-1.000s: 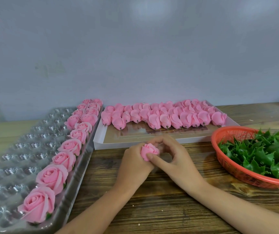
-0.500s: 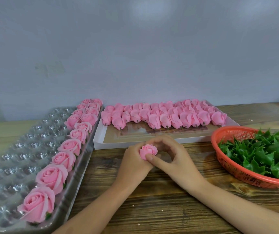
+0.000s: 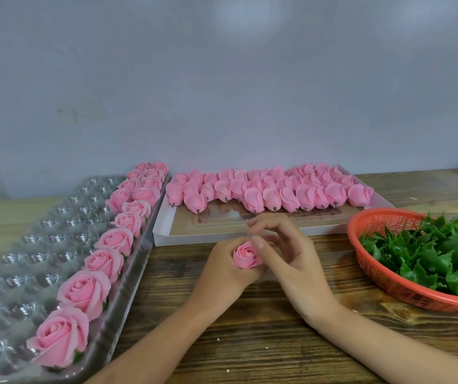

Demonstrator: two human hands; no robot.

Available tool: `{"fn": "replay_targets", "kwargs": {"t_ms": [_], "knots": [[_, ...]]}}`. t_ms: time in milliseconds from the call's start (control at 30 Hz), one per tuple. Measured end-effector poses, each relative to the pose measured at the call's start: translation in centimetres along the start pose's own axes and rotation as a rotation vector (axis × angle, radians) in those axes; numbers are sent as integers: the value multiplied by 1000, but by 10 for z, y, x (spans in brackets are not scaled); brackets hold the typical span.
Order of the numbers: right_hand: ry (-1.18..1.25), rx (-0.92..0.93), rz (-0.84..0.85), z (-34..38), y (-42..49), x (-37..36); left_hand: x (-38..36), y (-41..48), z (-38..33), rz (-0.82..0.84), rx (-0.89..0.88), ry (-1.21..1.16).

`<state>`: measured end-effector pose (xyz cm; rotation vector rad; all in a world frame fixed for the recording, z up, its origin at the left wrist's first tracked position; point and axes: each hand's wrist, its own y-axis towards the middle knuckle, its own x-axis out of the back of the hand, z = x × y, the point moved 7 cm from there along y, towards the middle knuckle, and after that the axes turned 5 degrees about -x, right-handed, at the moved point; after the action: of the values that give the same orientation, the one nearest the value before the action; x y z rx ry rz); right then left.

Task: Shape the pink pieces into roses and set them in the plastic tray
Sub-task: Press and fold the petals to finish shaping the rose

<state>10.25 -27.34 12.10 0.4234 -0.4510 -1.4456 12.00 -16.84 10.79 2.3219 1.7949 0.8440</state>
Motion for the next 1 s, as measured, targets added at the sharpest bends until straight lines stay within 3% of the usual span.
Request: {"fn": "replay_targets", "kwargs": {"t_ms": [467, 1000], "knots": [[-131, -46, 97, -2, -3, -10, -5, 3, 6, 58, 3, 257], [-103, -78, 135, -7, -2, -12, -6, 4, 13, 71, 51, 238]]}}
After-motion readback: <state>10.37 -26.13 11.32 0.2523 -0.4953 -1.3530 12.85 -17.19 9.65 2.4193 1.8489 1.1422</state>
